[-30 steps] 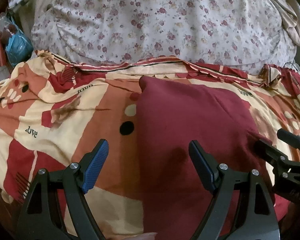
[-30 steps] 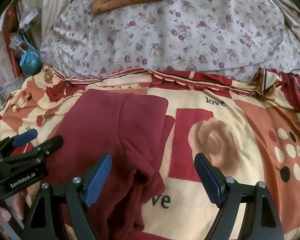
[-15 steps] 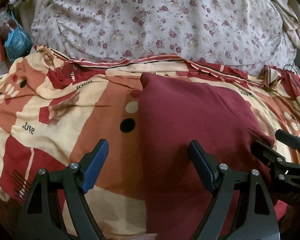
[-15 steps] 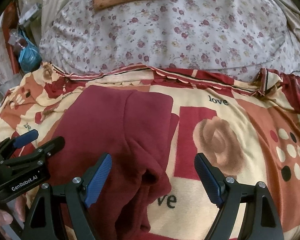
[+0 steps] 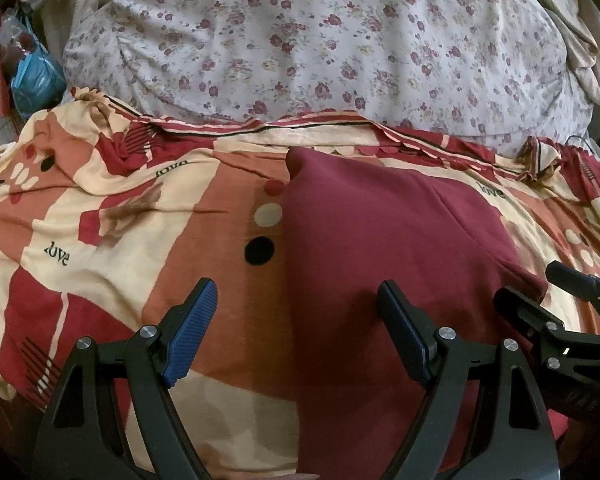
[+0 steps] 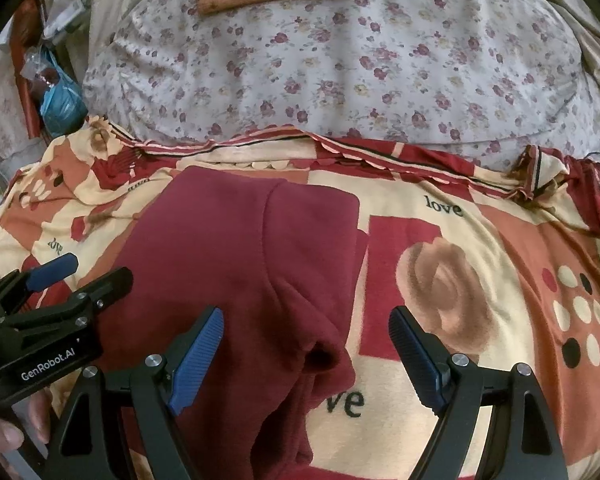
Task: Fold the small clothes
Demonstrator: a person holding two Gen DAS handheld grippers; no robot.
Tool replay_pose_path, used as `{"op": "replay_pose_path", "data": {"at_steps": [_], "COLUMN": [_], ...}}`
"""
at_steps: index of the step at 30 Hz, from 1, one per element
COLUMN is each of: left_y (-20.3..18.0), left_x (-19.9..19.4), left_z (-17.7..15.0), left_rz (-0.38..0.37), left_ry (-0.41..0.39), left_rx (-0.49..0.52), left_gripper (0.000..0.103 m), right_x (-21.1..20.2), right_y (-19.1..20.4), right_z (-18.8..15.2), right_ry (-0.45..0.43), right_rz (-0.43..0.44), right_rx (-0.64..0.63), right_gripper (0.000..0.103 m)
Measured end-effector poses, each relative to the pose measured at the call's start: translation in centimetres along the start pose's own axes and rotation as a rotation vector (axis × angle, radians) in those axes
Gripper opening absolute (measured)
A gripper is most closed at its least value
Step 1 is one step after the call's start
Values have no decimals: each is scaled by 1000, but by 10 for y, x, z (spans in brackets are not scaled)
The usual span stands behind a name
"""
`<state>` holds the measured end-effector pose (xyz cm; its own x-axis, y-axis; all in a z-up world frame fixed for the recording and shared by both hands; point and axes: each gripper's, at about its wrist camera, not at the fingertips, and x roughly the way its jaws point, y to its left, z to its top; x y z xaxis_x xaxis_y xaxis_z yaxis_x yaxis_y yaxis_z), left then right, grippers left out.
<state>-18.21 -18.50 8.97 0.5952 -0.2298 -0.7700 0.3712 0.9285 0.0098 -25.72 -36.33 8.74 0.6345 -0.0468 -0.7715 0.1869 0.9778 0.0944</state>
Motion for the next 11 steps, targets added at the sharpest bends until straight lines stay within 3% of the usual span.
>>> {"op": "replay_pose_path", "data": {"at_steps": [11], "left_y": [15], "left_x": [-3], "left_z": [6], "left_rz": [10], "left_ry": [-30], "left_rx": [-14], "left_gripper": [82], "right_x": [2], "right_y": [5], "right_z": [3], "right_ry": [-2], "right_rz": [3], "right_rx": [-5], "right_gripper": [83]}}
